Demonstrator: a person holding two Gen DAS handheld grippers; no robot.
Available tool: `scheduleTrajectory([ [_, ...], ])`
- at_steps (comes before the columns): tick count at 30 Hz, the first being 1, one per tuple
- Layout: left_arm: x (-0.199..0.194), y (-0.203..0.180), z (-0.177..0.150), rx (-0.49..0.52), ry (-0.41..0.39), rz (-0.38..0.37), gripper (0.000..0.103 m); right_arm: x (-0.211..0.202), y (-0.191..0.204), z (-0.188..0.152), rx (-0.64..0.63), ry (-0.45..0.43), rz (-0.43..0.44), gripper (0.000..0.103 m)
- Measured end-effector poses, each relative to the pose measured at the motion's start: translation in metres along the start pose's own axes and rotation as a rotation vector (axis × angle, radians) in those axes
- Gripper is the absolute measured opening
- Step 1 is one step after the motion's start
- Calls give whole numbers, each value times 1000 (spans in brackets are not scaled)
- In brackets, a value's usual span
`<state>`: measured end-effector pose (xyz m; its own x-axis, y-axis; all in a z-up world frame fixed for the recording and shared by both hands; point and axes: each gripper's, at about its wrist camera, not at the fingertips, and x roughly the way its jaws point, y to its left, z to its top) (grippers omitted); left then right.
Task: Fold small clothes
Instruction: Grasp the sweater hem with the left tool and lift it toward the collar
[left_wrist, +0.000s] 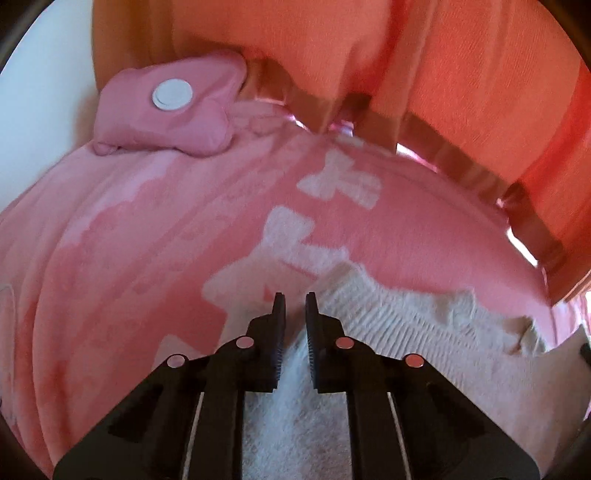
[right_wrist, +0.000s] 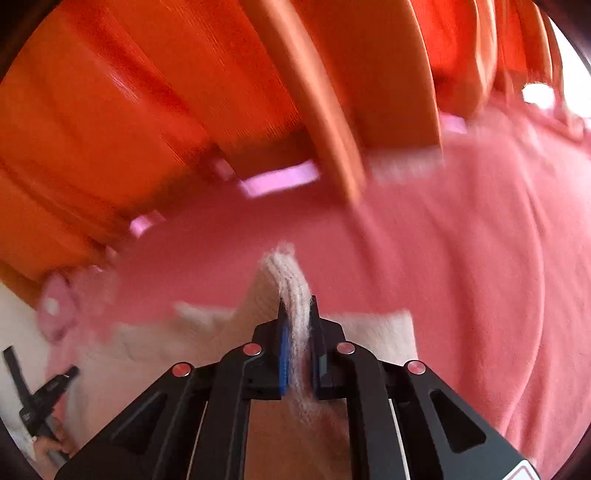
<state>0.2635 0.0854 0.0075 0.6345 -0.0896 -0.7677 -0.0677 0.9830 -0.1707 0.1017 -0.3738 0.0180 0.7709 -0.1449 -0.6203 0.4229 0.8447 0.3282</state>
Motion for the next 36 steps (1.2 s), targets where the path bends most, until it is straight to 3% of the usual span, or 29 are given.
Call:
scheduleTrajectory([
  [1, 2, 0, 1, 7, 0, 8, 9, 5, -2, 0, 2, 8, -24, 9],
  [5, 26, 6, -2, -16, 65, 27, 9, 63, -35, -22, 96, 213, -96, 9],
  [7, 23, 11, 0, -42, 67, 5, 10, 52, -34, -17, 113, 175, -94, 11],
  [11, -10, 17, 3, -62, 26, -20, 16, -20, -7, -6, 70, -80, -164, 21],
  [12, -27, 19, 1, -53, 3, -30, 30, -34, 3, -8, 50, -109, -142, 22],
  [13, -41, 20, -1, -45, -10, -35, 51, -43, 13, -10, 29, -110, -101, 23],
  [14, -60, 24, -6, -45, -22, -32, 59, -51, 33, -18, -15, -64, -25, 23],
  [16, -84, 31, -15, -53, -40, -47, 70, -54, 62, -33, -99, 22, 58, 23],
  [19, -102, 51, -43, -94, 19, -51, 80, -52, 119, -89, -244, 192, 172, 23],
  [21, -97, 68, -67, -143, 109, -65, 80, -48, 141, -118, -299, 253, 206, 23],
  [24, -79, 88, -99, -229, 237, -61, 80, -24, 158, -159, -371, 353, 182, 23],
  [27, -83, 86, -108, -202, 192, -46, 79, -17, 165, -174, -421, 318, 147, 23],
  [29, -84, 82, -107, -193, 181, -52, 66, -18, 172, -179, -436, 313, 143, 23],
  [31, -83, 79, -103, -207, 180, -112, 28, -19, 172, -181, -421, 305, 158, 23],
  [33, -92, 71, -94, -218, 160, -155, 22, -14, 172, -181, -414, 305, 168, 23],
  [36, -132, 38, -77, -138, 39, -210, 20, -15, 161, -174, -404, 306, 183, 23],
])
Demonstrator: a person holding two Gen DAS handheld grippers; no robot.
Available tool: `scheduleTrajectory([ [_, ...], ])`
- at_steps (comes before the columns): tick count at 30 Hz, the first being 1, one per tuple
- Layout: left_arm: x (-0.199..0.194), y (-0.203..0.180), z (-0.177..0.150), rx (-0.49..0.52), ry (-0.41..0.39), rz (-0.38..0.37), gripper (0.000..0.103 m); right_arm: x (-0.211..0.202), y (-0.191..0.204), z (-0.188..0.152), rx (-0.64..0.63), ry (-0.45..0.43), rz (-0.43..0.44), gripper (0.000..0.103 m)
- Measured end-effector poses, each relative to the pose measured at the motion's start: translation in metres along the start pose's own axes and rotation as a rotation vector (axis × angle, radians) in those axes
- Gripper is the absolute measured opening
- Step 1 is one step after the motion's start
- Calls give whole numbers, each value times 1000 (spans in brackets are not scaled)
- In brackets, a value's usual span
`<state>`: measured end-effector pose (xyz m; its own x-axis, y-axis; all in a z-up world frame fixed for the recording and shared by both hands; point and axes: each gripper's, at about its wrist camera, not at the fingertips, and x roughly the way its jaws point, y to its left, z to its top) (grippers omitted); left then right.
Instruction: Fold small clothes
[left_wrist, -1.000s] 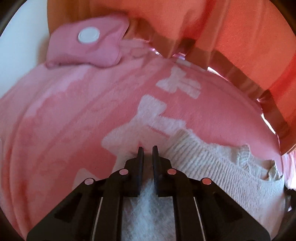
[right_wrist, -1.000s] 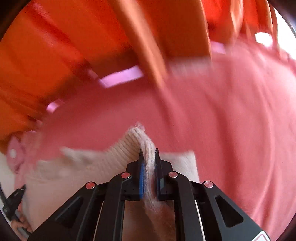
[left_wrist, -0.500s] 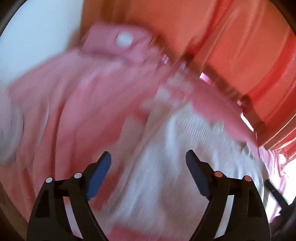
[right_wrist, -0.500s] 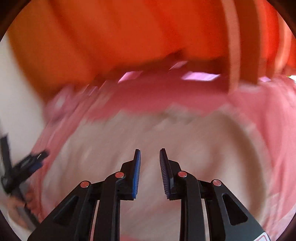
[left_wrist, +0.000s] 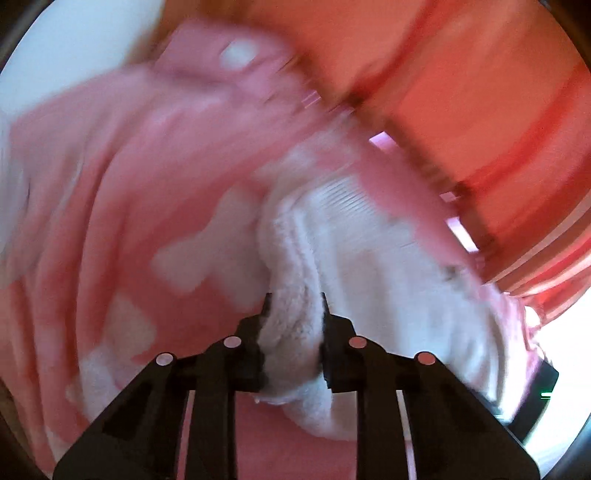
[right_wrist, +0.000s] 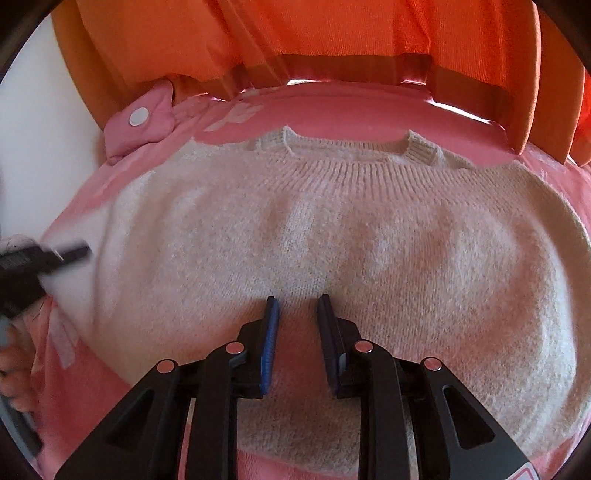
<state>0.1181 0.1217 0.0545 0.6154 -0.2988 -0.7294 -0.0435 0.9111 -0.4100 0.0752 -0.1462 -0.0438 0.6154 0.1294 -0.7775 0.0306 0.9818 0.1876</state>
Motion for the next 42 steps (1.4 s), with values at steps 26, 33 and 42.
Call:
scheduleTrajectory([
  [26, 11, -238, -143, 625, 68, -282, 65, -127, -171, -30, 466, -130, 229, 75],
  [33, 32, -169, -150, 630, 74, -50, 67, -67, -144, -10, 464, 100, 353, 76],
  [42, 24, -169, -158, 656, 55, 16, 72, -50, -96, 18, 342, 110, 341, 20],
])
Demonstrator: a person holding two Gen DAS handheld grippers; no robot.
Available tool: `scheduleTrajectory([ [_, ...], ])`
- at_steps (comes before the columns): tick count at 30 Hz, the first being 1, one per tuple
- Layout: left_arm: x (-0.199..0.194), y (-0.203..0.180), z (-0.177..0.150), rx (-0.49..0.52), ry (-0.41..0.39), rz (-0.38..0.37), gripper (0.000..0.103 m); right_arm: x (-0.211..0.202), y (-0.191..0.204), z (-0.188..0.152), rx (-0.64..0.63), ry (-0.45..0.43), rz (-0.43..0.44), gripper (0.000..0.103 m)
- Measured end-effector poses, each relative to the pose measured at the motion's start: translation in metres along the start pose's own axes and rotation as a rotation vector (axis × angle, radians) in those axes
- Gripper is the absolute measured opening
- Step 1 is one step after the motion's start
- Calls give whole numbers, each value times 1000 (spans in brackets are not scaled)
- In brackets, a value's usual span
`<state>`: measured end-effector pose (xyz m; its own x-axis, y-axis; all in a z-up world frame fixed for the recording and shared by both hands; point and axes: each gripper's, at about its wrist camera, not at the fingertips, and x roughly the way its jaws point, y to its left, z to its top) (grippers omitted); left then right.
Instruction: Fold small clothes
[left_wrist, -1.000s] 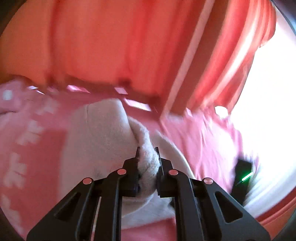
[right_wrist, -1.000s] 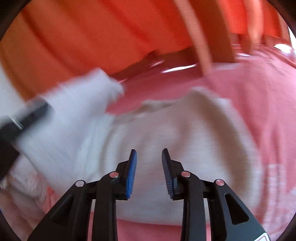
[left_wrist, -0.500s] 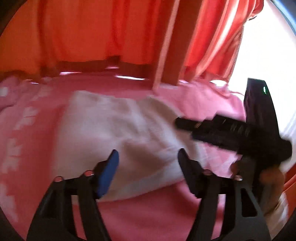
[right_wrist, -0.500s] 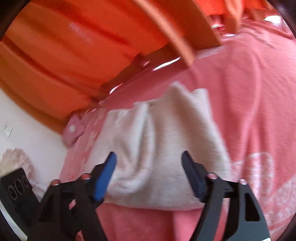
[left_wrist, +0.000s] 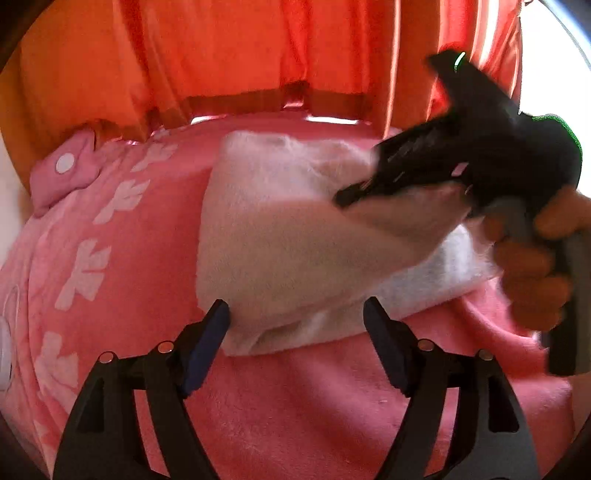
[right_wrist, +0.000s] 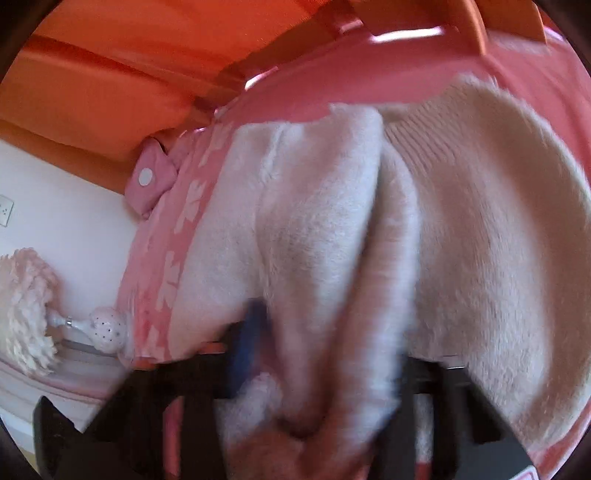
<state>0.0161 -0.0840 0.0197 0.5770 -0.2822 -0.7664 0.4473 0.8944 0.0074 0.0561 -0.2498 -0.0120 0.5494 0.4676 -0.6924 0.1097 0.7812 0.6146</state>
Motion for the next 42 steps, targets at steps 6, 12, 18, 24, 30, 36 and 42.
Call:
scheduleTrajectory([
  [6, 16, 16, 5, -111, 53, -50, 53, -100, 3, -1, -51, -240, 148, 17],
  [12, 45, 11, 4, -179, 127, -140, 26, -67, -111, -26, 156, -136, -150, 18],
  [18, 29, 5, 7, -165, 127, -131, 22, -71, -121, -38, 173, -177, -72, 27],
  [24, -37, 13, 32, -173, 7, -218, 33, -115, -119, -53, 110, -286, -161, 31],
  [30, -11, -7, 67, -186, -22, -186, 44, -115, -110, -8, 55, -299, -156, 53],
  [36, 29, -22, 59, -188, 30, -103, 44, -76, -95, 20, -26, -198, -216, 10],
  [42, 35, -26, 58, -157, 36, -78, 46, -77, -117, 20, -6, -256, -244, 8],
])
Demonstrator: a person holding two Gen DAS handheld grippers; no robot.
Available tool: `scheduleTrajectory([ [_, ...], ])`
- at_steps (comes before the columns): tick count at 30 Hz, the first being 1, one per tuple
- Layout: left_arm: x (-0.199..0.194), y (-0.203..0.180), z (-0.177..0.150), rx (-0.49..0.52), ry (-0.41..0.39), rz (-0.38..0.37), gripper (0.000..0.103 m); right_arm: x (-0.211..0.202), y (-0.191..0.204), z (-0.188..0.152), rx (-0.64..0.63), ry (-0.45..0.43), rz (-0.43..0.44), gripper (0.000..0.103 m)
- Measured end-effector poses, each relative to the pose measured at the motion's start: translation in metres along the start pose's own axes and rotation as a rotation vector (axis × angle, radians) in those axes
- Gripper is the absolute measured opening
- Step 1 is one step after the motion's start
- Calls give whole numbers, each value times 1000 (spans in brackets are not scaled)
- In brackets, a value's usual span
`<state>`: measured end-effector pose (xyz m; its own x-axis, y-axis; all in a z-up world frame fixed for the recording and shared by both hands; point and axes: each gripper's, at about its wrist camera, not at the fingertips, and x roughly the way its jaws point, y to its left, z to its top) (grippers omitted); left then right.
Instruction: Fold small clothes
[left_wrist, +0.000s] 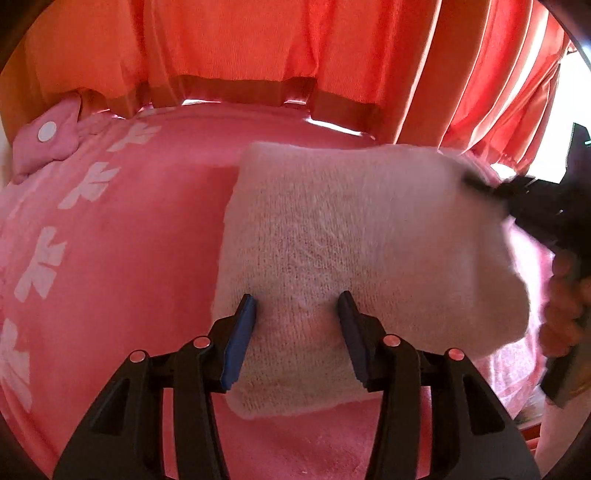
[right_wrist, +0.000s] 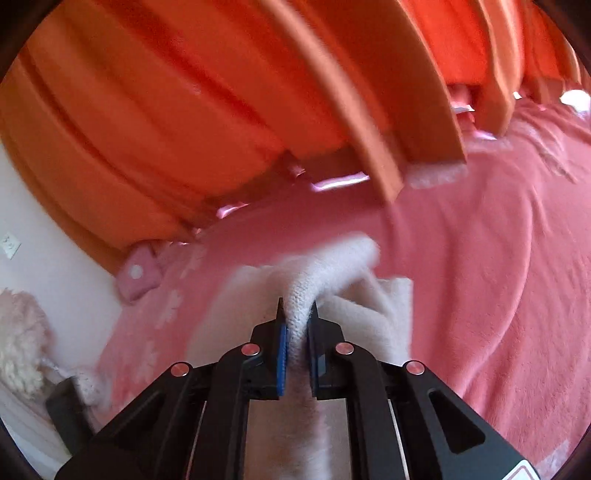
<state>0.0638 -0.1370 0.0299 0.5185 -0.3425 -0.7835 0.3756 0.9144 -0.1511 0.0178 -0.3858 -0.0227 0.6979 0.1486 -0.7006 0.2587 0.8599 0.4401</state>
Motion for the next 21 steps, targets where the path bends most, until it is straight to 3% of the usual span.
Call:
scheduleTrajectory([
  [1, 1, -1, -1, 6, 0, 2, 46, 35, -14, -11, 8, 106, -56, 8],
  [3, 3, -5, -2, 27, -3, 25, 46, 27, -14, -15, 12, 59, -26, 9],
  [7, 2, -3, -3, 22, -2, 26, 46, -37, -4, -23, 39, -13, 60, 18],
  [9, 2, 0, -2, 12, 3, 13, 47, -62, -1, -41, 9, -10, 74, 31],
  [10, 2, 0, -2, 14, 3, 13, 47, -65, -1, -51, 4, 15, 89, 47],
  [11, 2, 0, -2, 14, 1, 17, 47, -63, -2, -63, 3, 54, 108, 50],
  [13, 1, -2, -3, 15, -9, 27, 46, -49, -5, -87, -12, 131, 88, 50],
  [16, -1, -6, -5, 14, -8, 39, 46, -33, -8, -102, -36, 178, 37, 12],
  [19, -10, -2, -4, 8, 9, 25, 47, -72, -1, -97, -20, 34, 78, 11],
  [21, -14, 2, -7, 9, 16, 17, 48, -86, -4, -97, -4, -12, 81, 11],
])
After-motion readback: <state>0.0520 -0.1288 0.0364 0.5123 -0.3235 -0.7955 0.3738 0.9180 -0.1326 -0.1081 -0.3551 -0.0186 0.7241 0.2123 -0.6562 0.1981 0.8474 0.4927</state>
